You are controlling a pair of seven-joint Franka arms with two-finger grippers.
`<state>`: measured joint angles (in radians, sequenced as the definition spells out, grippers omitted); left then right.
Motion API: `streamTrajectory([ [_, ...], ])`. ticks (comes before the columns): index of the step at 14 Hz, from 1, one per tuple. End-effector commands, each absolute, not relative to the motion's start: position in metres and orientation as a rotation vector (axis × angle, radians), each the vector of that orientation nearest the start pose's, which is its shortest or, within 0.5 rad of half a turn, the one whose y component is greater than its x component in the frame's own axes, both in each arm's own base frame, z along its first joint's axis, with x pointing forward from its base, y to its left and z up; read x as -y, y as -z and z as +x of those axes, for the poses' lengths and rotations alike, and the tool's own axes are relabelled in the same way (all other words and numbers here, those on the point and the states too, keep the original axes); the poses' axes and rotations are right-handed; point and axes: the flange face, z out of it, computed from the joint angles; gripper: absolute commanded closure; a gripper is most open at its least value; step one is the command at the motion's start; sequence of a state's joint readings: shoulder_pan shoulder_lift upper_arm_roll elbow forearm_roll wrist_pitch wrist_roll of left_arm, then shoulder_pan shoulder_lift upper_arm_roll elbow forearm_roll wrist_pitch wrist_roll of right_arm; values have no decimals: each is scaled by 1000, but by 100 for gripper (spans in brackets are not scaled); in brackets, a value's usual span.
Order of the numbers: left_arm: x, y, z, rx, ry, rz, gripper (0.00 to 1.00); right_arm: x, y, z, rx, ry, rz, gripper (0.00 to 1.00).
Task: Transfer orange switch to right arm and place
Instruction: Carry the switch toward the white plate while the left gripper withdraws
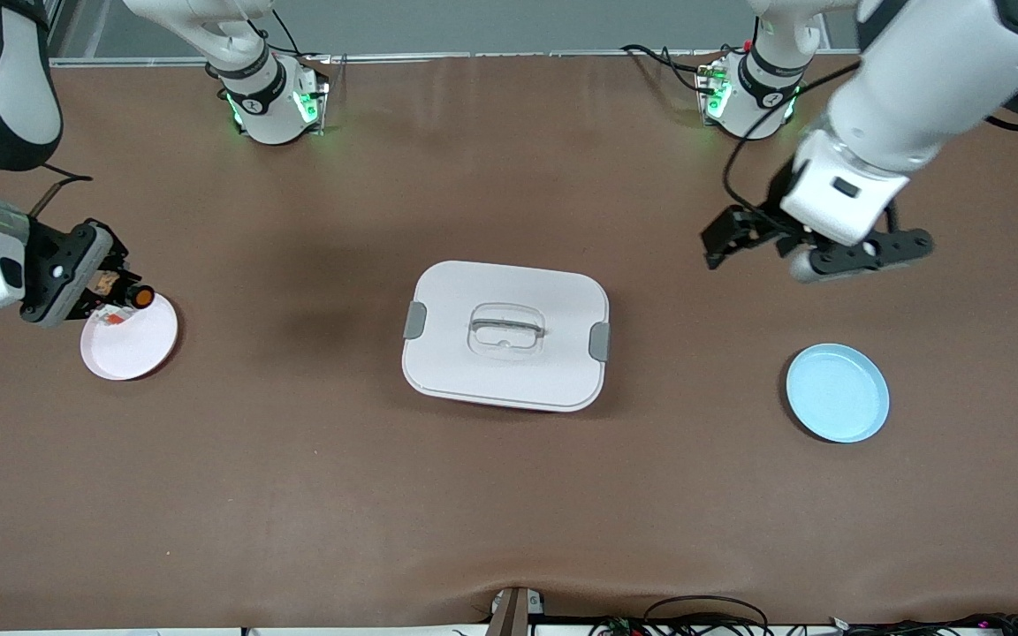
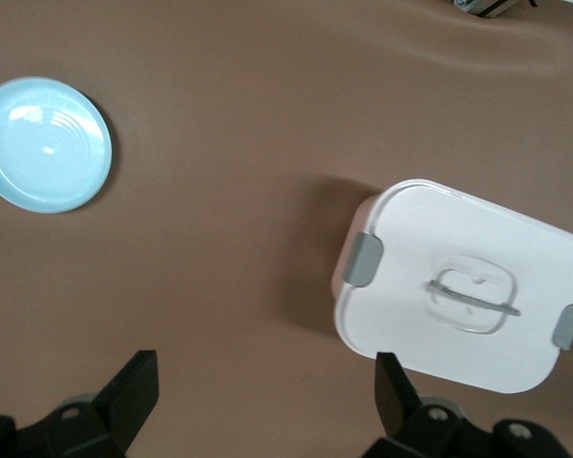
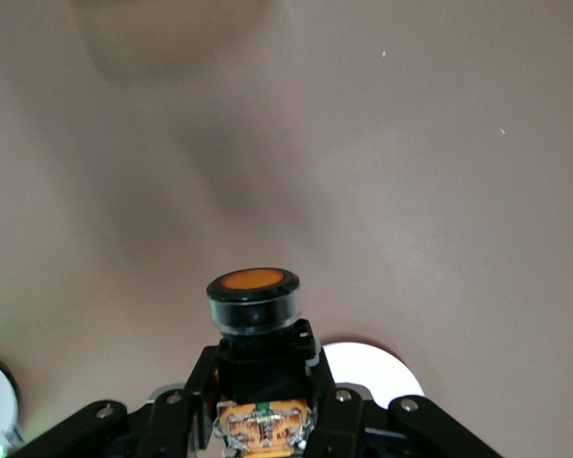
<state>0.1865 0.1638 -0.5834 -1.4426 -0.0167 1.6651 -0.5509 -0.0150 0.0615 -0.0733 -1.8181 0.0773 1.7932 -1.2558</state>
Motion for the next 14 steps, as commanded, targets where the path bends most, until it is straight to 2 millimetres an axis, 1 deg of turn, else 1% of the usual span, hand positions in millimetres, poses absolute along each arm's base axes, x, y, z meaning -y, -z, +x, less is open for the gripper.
streamTrajectory([
  [1, 182, -631, 568, 134, 102, -3232, 0, 75, -468, 563, 1775, -28, -2507, 100],
  [2, 175, -632, 569, 68, 113, -3222, 0, 88, -461, 562, 1817, -2, -2498, 100],
  [3, 161, -630, 574, 34, 119, -3208, 0, 101, -452, 561, 1858, 9, -2487, 100],
  [4, 153, -630, 576, 8, 121, -3198, 0, 109, -443, 559, 1910, 18, -2474, 100],
  [5, 142, -628, 580, -7, 118, -3192, 0, 116, -435, 558, 1946, 25, -2465, 100],
  [7, 131, -624, 582, -86, 114, -3177, 0, 128, -420, 554, 2005, 39, -2451, 100],
  [8, 125, -623, 583, -135, 116, -3150, 0, 136, -411, 552, 2040, 51, -2437, 100],
  [9, 120, -624, 584, -195, 123, -3126, 0, 139, -398, 551, 2086, 45, -2399, 100],
  [10, 110, -624, 587, -228, 124, -3106, 0, 145, -388, 551, 2106, 37, -2377, 100],
  [11, 97, -624, 589, -228, 126, -3098, 0, 156, -377, 550, 2101, 29, -2374, 100],
  [12, 88, -623, 591, -238, 122, -3094, 0, 162, -369, 550, 2119, 29, -2363, 100],
  [13, 85, -623, 592, -238, 126, -3093, 0, 169, -356, 545, 2134, 27, -2350, 100],
  [14, 84, -624, 592, -236, 136, -3093, 0, 175, -347, 541, 2155, 44, -2358, 100],
])
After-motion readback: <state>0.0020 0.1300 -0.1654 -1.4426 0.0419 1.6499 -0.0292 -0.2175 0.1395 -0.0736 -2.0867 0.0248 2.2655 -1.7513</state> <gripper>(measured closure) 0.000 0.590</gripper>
